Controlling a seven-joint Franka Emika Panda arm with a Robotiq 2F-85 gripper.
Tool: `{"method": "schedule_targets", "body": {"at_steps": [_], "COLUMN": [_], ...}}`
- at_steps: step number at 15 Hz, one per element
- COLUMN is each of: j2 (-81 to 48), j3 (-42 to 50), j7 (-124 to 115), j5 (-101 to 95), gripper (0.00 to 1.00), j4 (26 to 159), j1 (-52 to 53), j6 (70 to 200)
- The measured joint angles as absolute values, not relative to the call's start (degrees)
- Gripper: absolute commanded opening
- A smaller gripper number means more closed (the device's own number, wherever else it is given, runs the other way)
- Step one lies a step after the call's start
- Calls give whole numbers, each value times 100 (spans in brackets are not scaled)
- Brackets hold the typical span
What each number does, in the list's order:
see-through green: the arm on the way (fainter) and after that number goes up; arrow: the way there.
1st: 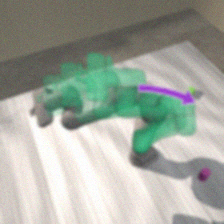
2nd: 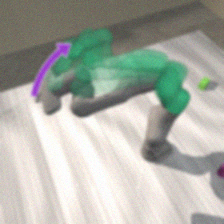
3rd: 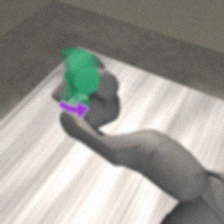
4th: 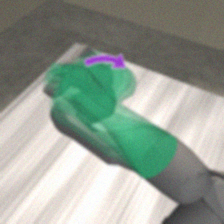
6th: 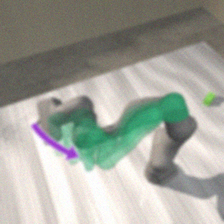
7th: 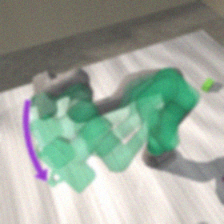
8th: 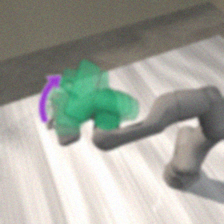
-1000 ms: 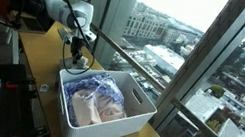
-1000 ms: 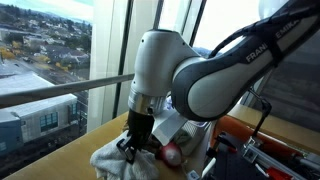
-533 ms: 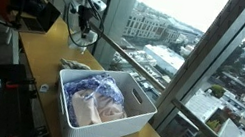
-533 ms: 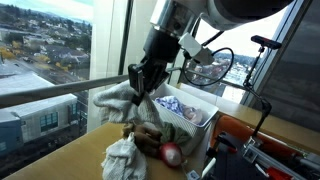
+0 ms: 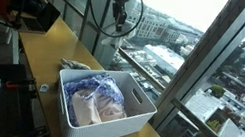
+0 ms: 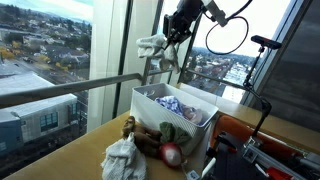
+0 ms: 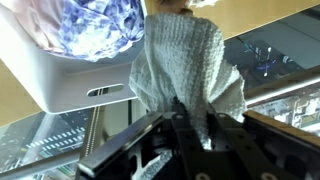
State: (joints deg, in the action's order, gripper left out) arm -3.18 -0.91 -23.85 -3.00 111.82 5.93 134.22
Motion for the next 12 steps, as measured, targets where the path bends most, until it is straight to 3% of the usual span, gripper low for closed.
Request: {"method": "schedule_targets", "body": {"at_steps": [5,6,8,12], "j2": [-888,-1058,-1397,-1676], "j3": [192,233,304,372], "j7": [-2425,-2458,-2579,-2680], "j5": [-794,-856,-954,-956], "gripper": [5,44,51,81], "j4": [11421,11509,11644,11683], "j1": [144,136,137,155], "j6": [13572,13664,13840,13975]}}
